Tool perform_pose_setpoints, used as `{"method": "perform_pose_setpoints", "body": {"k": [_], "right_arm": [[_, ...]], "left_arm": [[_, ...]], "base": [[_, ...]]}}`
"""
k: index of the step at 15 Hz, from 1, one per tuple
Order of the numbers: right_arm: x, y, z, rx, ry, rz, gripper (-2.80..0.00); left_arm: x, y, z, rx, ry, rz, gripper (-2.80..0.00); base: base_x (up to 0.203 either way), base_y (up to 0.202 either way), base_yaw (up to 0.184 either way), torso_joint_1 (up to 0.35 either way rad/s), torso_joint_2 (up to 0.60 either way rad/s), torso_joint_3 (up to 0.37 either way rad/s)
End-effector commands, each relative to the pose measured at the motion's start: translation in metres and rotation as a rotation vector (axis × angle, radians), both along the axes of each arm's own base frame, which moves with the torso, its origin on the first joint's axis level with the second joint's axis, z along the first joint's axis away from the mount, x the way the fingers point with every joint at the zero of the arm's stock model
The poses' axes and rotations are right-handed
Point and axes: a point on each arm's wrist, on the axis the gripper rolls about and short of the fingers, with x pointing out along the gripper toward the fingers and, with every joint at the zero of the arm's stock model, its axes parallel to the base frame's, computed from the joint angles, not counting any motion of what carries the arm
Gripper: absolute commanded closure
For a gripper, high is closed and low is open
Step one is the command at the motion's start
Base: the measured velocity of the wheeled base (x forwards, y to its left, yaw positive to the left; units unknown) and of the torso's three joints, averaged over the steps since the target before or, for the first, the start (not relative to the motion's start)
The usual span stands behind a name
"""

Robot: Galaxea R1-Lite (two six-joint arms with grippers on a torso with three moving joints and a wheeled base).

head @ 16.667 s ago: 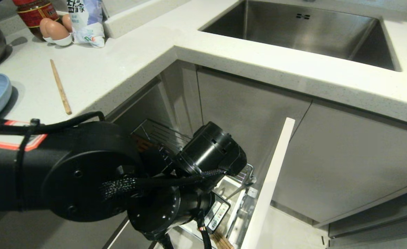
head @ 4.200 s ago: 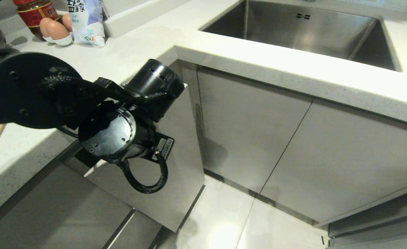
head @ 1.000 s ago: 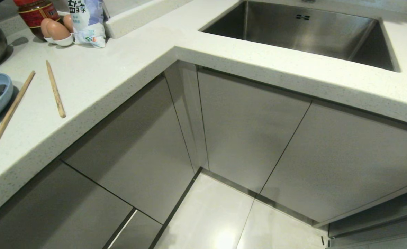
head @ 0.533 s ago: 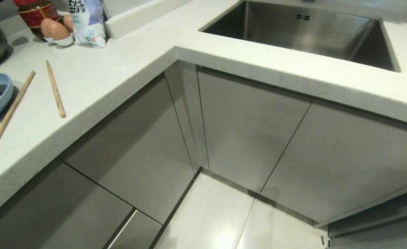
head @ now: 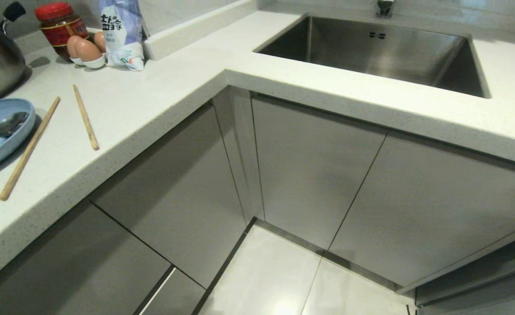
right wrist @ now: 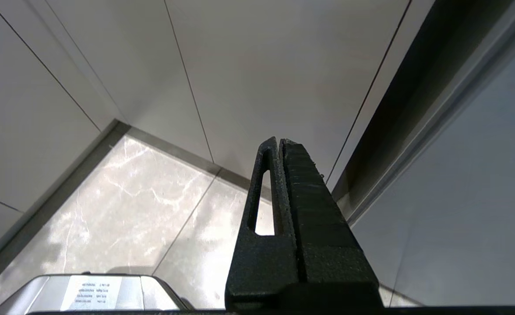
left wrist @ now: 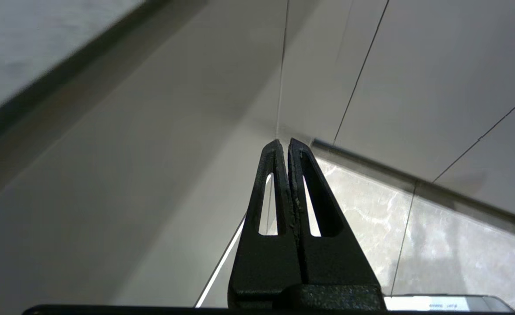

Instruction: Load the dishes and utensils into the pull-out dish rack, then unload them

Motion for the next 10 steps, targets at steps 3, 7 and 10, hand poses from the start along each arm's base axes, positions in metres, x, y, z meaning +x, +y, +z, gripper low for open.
{"method": "perform_pose_setpoints", "body": {"k": [3, 7, 10], "right_arm": [[0.0000, 0.0000, 0.0000, 0.000, 0.000, 0.000, 0.00], [0.0000, 0.0000, 0.0000, 0.000, 0.000, 0.000, 0.00], [0.0000, 0.0000, 0.0000, 0.000, 0.000, 0.000, 0.00]], "left_arm": [[0.0012, 0.0001, -0.0036, -0.007, 0.014, 0.004, 0.00], [0.0012, 0.0001, -0.0036, -0.007, 0.015, 0.004, 0.00], [0.0012, 0.0001, -0.0036, -0.007, 0.014, 0.004, 0.00]], "base": [[0.000, 0.000, 0.000, 0.001, 0.00, 0.200], [0.000, 0.000, 0.000, 0.001, 0.00, 0.205], [0.000, 0.000, 0.000, 0.003, 0.00, 0.201]]}}
